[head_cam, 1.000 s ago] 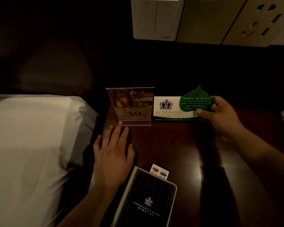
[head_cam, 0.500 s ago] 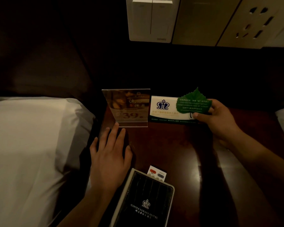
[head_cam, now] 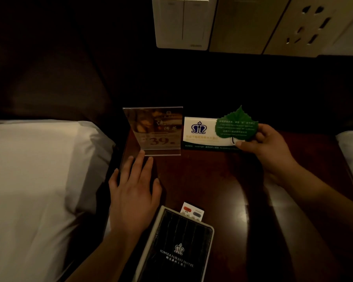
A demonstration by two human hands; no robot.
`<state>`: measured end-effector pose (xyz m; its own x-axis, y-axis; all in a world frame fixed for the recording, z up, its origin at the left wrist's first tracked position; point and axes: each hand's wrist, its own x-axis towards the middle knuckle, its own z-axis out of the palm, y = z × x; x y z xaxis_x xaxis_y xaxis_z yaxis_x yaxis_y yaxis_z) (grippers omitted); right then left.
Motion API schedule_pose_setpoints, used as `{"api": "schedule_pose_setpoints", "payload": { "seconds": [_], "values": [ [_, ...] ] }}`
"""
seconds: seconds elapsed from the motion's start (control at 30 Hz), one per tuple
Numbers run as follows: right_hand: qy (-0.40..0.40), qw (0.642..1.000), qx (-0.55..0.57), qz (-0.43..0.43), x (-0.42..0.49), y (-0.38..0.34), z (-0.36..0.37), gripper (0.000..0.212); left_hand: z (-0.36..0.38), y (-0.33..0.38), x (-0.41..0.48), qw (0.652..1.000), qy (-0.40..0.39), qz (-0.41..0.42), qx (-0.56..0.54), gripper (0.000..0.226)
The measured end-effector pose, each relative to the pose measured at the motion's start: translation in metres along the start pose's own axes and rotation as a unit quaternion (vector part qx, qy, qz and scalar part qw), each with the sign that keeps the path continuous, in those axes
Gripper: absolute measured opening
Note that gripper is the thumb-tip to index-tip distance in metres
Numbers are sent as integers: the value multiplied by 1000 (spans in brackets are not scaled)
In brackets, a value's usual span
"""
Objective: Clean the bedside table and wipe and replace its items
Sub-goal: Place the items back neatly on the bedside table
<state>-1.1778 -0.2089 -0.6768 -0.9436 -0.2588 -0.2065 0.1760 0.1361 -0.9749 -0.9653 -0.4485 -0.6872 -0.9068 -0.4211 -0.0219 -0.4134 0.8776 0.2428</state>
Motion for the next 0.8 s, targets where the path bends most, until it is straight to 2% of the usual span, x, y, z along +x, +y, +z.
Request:
{"api": "schedule_pose_setpoints", "payload": {
  "seconds": [0.17,0.37,0.5,0.6,0.7,0.73,0.8],
  "values": [
    [29,1000,-7,9,-16,-5,1,50,0,-1,0,1000,6,-3,-10,59],
    [120,992,14,48,-82,-2,2,44,5,-6,1,998,45,2,-49,56],
    [80,993,23,87,-155,16,15,36,12,-8,-3,989,74,-12,-129,50],
    [65,989,49,123,-194,24,24,37,4,-8,-11,958,82,-67,-268,33],
    [73,982,70,161,-216,32,36,33,-18,-22,-43,890,52,-153,-426,28],
    [58,979,77,177,-231,28,38,32,-34,-26,-71,878,45,-168,-446,28],
    [40,974,92,205,-250,30,48,34,-50,-34,-119,891,0,-162,-424,33]
  ]
}}
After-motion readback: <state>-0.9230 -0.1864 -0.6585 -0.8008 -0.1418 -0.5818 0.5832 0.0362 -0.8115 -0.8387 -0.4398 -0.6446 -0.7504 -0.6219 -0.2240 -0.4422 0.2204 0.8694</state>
